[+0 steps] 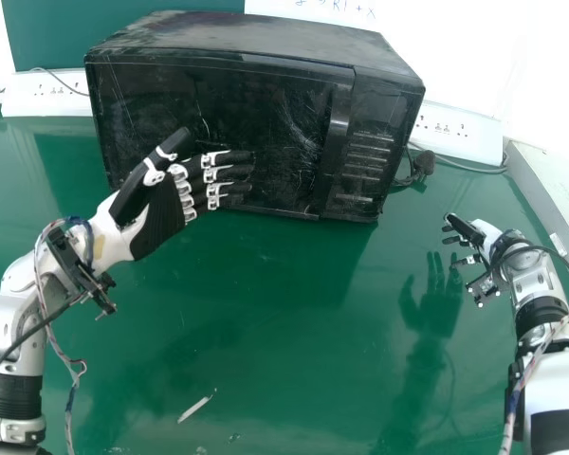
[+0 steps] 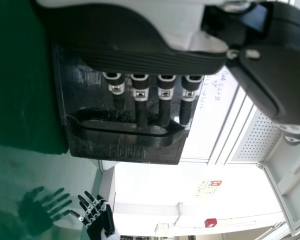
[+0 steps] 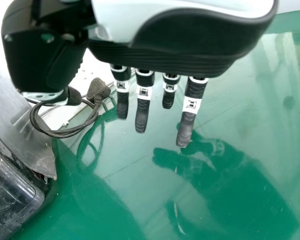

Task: Open the door of oven

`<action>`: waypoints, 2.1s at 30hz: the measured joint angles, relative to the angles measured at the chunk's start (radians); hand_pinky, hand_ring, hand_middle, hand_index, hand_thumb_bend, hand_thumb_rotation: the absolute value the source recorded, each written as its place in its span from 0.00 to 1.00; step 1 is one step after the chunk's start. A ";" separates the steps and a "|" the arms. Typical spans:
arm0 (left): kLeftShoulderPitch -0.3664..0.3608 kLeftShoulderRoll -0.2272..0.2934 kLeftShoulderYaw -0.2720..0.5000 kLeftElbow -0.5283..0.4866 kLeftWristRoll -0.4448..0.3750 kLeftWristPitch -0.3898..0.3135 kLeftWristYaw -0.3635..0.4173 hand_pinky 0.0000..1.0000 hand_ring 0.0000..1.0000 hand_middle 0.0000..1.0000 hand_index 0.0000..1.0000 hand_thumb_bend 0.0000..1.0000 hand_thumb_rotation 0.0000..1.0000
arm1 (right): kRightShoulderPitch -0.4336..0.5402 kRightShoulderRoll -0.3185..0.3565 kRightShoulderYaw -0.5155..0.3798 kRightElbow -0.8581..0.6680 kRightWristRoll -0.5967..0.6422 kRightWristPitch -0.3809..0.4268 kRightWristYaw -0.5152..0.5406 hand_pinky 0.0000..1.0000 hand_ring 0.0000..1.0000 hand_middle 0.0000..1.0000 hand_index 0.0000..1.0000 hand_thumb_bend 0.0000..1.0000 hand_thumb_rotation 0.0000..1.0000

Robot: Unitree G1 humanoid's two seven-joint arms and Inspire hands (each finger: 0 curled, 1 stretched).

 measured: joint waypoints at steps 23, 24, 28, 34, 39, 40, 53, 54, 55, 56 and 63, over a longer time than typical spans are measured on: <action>-0.005 -0.067 -0.047 -0.020 0.071 -0.016 0.140 0.75 0.91 0.95 0.92 1.00 0.87 | 0.000 0.004 -0.001 0.000 -0.003 -0.002 -0.006 0.61 0.76 0.82 0.90 0.54 0.55; -0.006 -0.068 -0.049 -0.019 0.074 -0.016 0.147 0.73 0.91 0.94 0.91 1.00 0.87 | 0.000 0.004 -0.001 0.000 -0.003 -0.002 -0.006 0.61 0.76 0.81 0.90 0.54 0.53; -0.014 -0.071 -0.063 -0.019 0.091 -0.020 0.160 0.74 0.90 0.94 0.91 1.00 0.87 | 0.000 0.006 -0.009 0.001 0.002 0.006 -0.013 0.62 0.75 0.79 0.87 0.55 0.51; -0.019 -0.077 -0.067 -0.019 0.113 -0.021 0.182 0.73 0.89 0.94 0.92 1.00 0.87 | 0.000 0.007 -0.011 0.000 0.002 0.006 -0.013 0.66 0.77 0.82 0.90 0.56 0.56; -0.042 -0.083 -0.068 -0.014 0.119 -0.021 0.199 0.63 0.84 0.93 0.91 1.00 0.87 | -0.001 0.007 -0.007 0.000 -0.001 0.005 -0.010 0.63 0.75 0.80 0.89 0.55 0.58; -0.046 -0.084 -0.068 -0.014 0.119 -0.021 0.202 0.63 0.84 0.93 0.91 1.00 0.88 | -0.001 0.007 -0.007 0.000 -0.001 0.005 -0.010 0.62 0.74 0.80 0.89 0.55 0.57; -0.090 -0.081 -0.066 0.005 0.108 0.039 0.198 0.73 0.85 0.93 0.90 1.00 0.90 | -0.002 0.008 -0.008 -0.001 0.001 0.007 -0.010 0.64 0.77 0.83 0.91 0.55 0.58; -0.094 -0.080 -0.066 0.008 0.109 0.039 0.193 0.73 0.85 0.93 0.90 1.00 0.91 | -0.002 0.008 -0.007 -0.001 0.001 0.007 -0.010 0.64 0.77 0.83 0.92 0.55 0.59; -0.097 -0.079 -0.066 0.012 0.109 0.038 0.188 0.73 0.84 0.93 0.90 1.00 0.92 | -0.002 0.008 -0.008 -0.001 0.001 0.007 -0.010 0.65 0.78 0.83 0.92 0.56 0.58; -0.097 -0.078 -0.066 0.015 0.110 0.038 0.186 0.73 0.84 0.92 0.90 1.00 0.92 | -0.002 0.009 -0.008 -0.001 0.001 0.007 -0.010 0.64 0.77 0.83 0.92 0.56 0.58; -0.119 -0.079 -0.071 0.053 0.119 0.033 0.180 0.74 0.90 0.93 0.90 1.00 0.91 | -0.002 0.009 -0.017 -0.001 0.006 0.009 -0.009 0.63 0.78 0.84 0.91 0.54 0.58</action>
